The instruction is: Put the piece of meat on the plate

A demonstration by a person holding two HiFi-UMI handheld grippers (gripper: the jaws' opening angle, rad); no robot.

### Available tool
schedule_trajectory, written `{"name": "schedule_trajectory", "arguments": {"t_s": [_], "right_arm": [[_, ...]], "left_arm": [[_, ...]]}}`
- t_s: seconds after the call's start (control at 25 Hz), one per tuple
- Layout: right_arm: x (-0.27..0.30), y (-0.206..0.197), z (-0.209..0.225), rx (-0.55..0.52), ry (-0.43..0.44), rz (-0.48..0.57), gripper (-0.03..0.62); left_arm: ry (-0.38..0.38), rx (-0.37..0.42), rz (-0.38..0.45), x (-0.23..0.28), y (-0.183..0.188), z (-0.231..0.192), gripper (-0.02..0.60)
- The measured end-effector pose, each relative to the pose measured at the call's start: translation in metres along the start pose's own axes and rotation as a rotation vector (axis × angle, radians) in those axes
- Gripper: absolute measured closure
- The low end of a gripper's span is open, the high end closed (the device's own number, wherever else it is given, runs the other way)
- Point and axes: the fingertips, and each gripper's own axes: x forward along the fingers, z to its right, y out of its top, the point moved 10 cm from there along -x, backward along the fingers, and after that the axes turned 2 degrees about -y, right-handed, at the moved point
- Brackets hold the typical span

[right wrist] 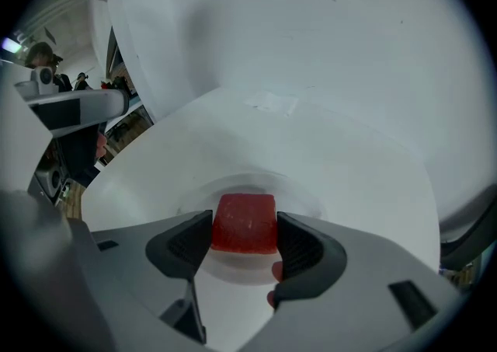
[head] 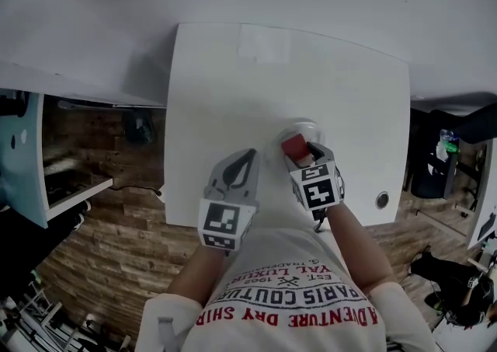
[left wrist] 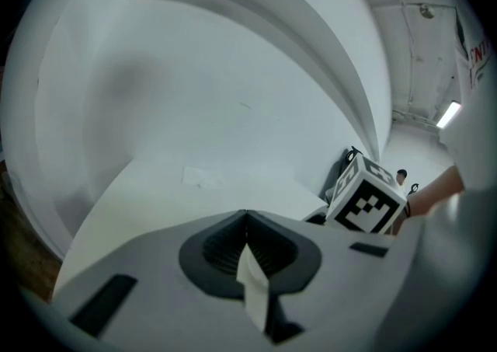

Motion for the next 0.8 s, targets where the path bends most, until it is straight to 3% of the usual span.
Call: {"name": "schedule_trajectory", "arguments": {"t_s": [0.48,0.8], "right_arm": [[0.010,-0.007,0.006,0.050,-0.021,-0.010,0.322],[-0.013,-0.002,0.003,0.071,-0.032,0.122,0.322]], "left_arm": [[-0.019,0.005,-0.021,0.006,0.000,-0.008,0.575],[-0.024,0.032,-0.023,0.004,0.001,-0.002,0.575]]}}
